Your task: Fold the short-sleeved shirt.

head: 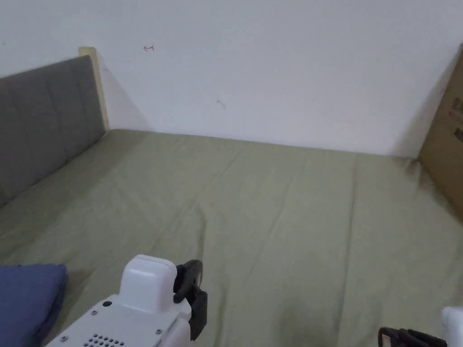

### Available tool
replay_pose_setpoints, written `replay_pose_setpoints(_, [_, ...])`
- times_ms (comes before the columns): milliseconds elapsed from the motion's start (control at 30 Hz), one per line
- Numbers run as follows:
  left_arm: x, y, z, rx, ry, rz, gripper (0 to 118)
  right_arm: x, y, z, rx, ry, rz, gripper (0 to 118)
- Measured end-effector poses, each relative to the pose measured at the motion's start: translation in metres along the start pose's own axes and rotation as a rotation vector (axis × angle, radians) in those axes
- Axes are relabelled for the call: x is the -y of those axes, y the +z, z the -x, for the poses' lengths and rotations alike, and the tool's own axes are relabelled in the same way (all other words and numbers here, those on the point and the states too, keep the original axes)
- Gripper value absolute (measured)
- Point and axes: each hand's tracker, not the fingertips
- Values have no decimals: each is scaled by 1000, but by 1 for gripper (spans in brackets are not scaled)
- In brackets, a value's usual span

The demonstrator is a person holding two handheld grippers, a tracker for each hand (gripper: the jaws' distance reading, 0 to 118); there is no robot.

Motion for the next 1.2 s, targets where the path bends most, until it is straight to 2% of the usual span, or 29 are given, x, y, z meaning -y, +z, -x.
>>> replay_pose_setpoints(100, [-29,22,-35,1,-50,-127,0,-16,44,-1,-36,-76,-150,0])
replay_pose_setpoints(233, [-54,47,-59,-66,-49,-280,0,-33,91,5,-27,-98,-365,0])
replay_pose_setpoints(333, [-59,58,-66,-81,1,-346,0,-34,112,8,-19,-118,-493,0])
replay_pose_setpoints(400, [-55,60,-69,-101,-12,-362,0,-24,112,9,10,-58,-611,0])
replay_pose_setpoints(467, [-47,58,-71,-123,-52,-386,0,-11,106,9,114,18,-682,0])
replay_pose_setpoints(500, [-42,58,-71,-137,-63,-395,0,-5,101,9,177,41,-697,0])
replay_pose_setpoints(567, [-35,56,-72,-193,-77,-397,0,6,94,6,236,27,-708,0])
replay_pose_setpoints(700, [-29,55,-71,-196,-23,-369,0,12,91,-1,246,-26,-656,0])
replay_pose_setpoints(767, [-24,55,-74,-206,-38,-369,0,14,91,-3,249,-10,-648,0])
replay_pose_setpoints(867, [-17,57,-80,-210,-74,-379,18,13,92,-1,288,63,-648,8])
replay_pose_setpoints(900, [-16,57,-81,-204,-78,-381,18,13,92,0,299,82,-652,8])
replay_pose_setpoints(933, [-16,56,-81,-194,-81,-378,39,13,92,1,304,97,-657,18])
replay_pose_setpoints(967, [-18,55,-81,-182,-83,-366,76,13,91,3,307,110,-661,35])
replay_pose_setpoints(1000, [-17,54,-82,-172,-82,-357,100,13,90,5,313,122,-662,49])
replay_pose_setpoints(1033, [-16,54,-83,-160,-82,-354,113,13,90,7,317,131,-661,64])
replay_pose_setpoints(1067, [-14,55,-85,-156,-88,-357,115,12,88,8,319,143,-658,88])
replay_pose_setpoints(1100, [-16,54,-82,-164,-102,-360,115,13,88,9,315,150,-658,102])
replay_pose_setpoints(1133, [-16,53,-83,-169,-118,-357,115,14,88,10,309,152,-659,112])
replay_pose_setpoints(1167, [-15,53,-84,-176,-132,-355,115,15,87,10,297,151,-661,118])
replay_pose_setpoints(1200, [-16,52,-83,-179,-142,-353,115,15,87,11,278,158,-687,118])
